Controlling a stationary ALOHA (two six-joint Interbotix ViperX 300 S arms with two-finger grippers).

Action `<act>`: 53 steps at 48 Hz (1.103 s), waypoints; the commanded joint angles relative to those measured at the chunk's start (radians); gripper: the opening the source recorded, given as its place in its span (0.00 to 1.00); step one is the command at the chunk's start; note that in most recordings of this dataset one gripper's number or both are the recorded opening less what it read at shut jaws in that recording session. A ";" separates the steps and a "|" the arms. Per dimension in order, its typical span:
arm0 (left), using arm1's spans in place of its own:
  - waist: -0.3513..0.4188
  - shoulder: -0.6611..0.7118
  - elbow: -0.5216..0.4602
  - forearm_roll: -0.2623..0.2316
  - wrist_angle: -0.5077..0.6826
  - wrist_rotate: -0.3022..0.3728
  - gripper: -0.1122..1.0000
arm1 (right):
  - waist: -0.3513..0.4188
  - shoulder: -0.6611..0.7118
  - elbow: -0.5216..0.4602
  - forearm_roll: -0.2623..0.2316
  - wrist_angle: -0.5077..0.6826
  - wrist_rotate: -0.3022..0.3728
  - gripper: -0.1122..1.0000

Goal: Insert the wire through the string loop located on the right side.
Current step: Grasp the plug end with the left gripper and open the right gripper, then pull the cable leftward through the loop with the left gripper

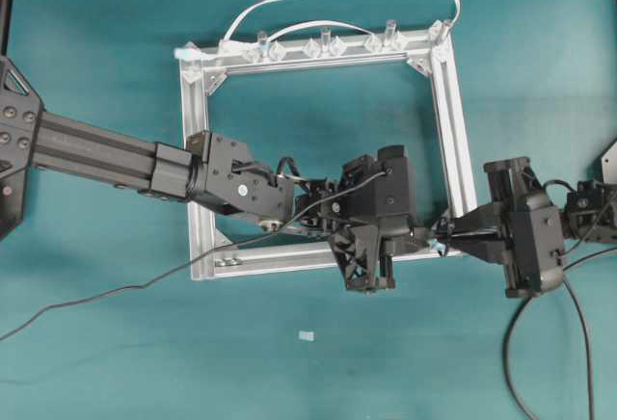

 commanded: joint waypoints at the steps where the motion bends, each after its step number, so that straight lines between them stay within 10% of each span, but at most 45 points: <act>1: 0.006 -0.032 -0.023 0.002 -0.002 0.000 0.27 | 0.005 -0.009 -0.011 -0.006 0.014 0.002 0.21; 22: 0.003 -0.038 -0.018 0.002 0.003 -0.002 0.27 | 0.005 -0.011 -0.014 -0.005 0.009 0.041 0.21; 36: 0.003 -0.077 0.025 0.002 0.021 0.000 0.27 | 0.006 -0.044 0.008 -0.005 0.005 0.066 0.87; 53: 0.003 -0.140 0.081 0.002 0.060 0.000 0.27 | 0.005 -0.120 0.063 -0.005 0.017 0.066 0.88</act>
